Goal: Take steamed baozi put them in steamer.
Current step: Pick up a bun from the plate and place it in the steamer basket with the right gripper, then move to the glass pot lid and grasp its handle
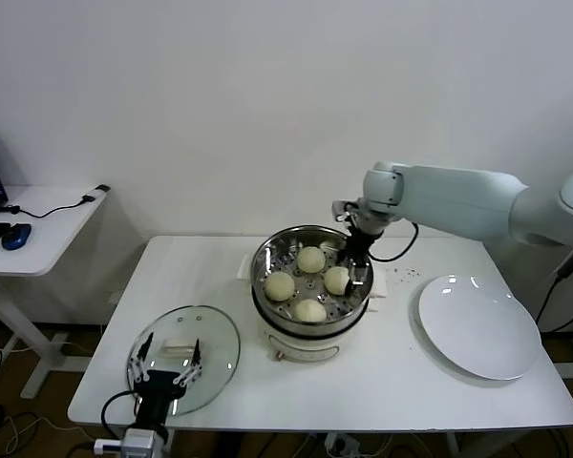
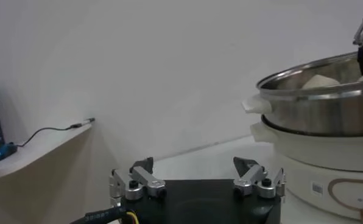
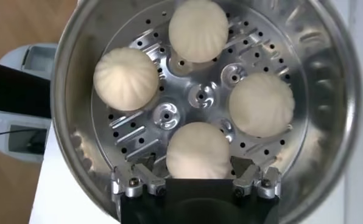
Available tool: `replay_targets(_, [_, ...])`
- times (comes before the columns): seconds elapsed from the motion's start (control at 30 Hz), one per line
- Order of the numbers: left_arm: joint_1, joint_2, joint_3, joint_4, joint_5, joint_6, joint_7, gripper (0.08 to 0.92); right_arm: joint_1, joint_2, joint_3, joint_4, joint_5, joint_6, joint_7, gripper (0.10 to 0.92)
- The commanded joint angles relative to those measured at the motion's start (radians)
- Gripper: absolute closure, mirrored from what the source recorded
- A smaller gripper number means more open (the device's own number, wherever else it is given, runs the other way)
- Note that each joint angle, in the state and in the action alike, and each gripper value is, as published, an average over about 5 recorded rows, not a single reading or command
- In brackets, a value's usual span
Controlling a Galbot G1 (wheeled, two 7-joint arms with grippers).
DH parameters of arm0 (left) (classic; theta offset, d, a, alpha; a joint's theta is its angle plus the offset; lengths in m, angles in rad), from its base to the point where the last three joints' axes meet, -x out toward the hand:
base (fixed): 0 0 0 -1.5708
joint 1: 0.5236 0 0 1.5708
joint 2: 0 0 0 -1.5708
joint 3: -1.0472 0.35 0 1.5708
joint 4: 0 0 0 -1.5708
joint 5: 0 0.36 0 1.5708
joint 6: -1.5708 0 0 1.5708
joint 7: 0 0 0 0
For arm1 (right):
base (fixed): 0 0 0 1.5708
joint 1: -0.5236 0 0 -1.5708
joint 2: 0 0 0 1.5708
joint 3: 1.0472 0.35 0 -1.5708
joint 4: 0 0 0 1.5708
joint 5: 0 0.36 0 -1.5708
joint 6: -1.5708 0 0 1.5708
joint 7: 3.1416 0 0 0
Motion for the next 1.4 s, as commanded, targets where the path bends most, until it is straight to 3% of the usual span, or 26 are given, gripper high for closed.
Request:
replay_targets(0.03, [-0.002,0.002,-0.001,0.002,0.005,0.001,0.000,0.177,0.058,-0.114,0.056,0.053,0.014,0.012,0.019,0.203])
replay_targets(0.2, [-0.001,0.000,-0.004,0.001,0.013,0.000,-0.001,0.177,0.076,-0.222,0.106,0.107,0.039,0.067,0.094,0.203])
replay_targets(0.53, [-0.005,-0.004,-0.029,0.010,0.072,-0.025,0.009,0.177,-0.102,-0.607,0.280,0.332,0.113,0.344,0.450,0.203])
replay_targets(0.77, [-0.006,-0.015,-0.050,0.012,0.100,-0.045,0.045,0.177,-0.659,-0.780,0.864,0.460,0.095,0.415,0.623,0.203])
replay_targets(0.93, [0.005,-0.019,-0.069,0.005,0.160,-0.052,0.098,0.177,-1.049,-0.779,1.258,0.508,0.073,0.444,0.691,0.203])
replay_targets(1.07, [0.021,-0.024,-0.091,-0.002,0.234,-0.059,0.150,0.177,-1.404,-0.690,1.660,0.529,0.022,0.412,0.700,0.203])
replay_targets(1.2, [0.027,-0.028,-0.124,-0.005,0.411,-0.073,0.149,0.177,-1.663,-0.565,1.958,0.571,-0.019,0.352,0.745,0.203])
replay_targets(1.4, [0.021,-0.004,-0.173,-0.004,0.807,-0.133,0.104,0.177,-1.869,-0.415,2.178,0.617,-0.054,0.306,0.778,0.203])
